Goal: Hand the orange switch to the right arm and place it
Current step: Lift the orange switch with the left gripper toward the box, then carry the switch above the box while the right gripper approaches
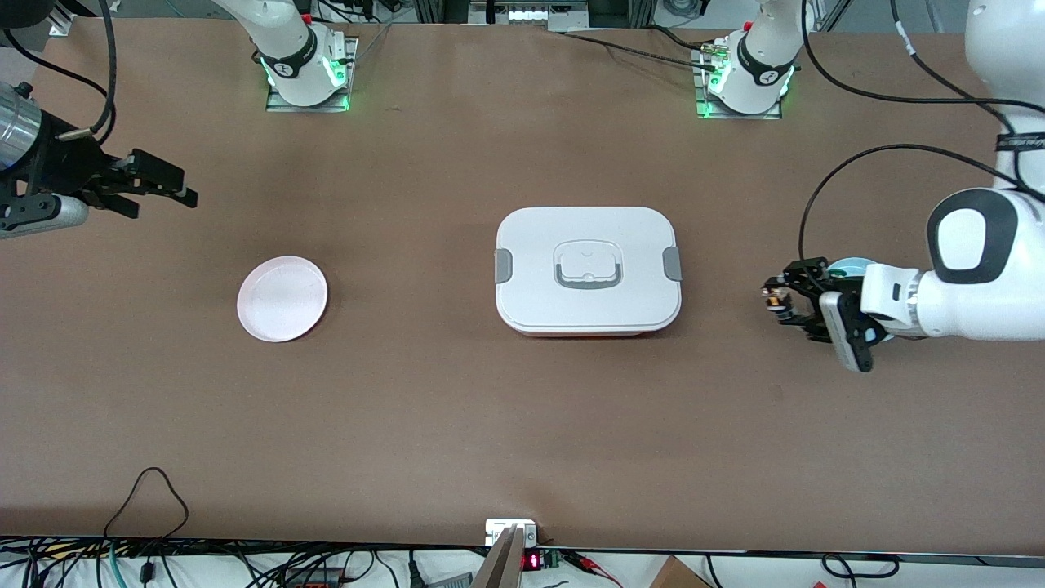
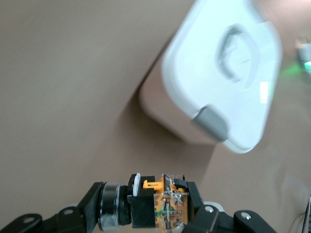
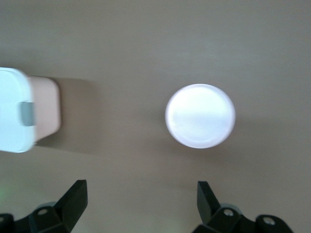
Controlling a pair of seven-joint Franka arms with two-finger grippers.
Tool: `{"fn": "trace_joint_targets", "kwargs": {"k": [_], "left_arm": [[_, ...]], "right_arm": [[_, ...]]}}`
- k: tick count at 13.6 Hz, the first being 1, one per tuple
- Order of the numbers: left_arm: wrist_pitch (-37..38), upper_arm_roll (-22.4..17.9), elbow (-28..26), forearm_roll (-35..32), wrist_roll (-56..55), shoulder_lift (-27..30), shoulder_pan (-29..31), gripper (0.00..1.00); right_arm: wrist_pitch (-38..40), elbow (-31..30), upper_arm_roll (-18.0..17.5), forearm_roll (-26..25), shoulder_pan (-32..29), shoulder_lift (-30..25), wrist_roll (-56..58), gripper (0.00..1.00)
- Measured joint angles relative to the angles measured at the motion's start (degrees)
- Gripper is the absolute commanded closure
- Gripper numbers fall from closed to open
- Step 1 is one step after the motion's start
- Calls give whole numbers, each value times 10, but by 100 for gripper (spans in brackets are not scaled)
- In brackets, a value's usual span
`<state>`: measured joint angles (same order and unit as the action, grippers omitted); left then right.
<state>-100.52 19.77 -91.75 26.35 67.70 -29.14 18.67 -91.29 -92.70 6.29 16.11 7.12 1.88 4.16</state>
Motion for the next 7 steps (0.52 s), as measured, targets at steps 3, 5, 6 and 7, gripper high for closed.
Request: {"fn": "trace_joint_targets", "kwargs": {"k": [3, 5, 6, 7], "left_arm": [[0, 34, 1, 90, 98, -14, -2, 74], [-1, 73, 2, 151, 145, -13, -3, 77], [-3, 93, 3, 180, 174, -13, -4, 77], [-8, 111, 4, 210, 206, -13, -4, 77]], "right_arm": [[6, -7, -2, 126, 1, 12, 4, 0], [7, -14, -3, 232, 4, 28, 5, 0], [6, -21, -3, 285, 7, 34, 6, 0], [3, -30, -3, 344, 13, 39, 7, 0]]}}
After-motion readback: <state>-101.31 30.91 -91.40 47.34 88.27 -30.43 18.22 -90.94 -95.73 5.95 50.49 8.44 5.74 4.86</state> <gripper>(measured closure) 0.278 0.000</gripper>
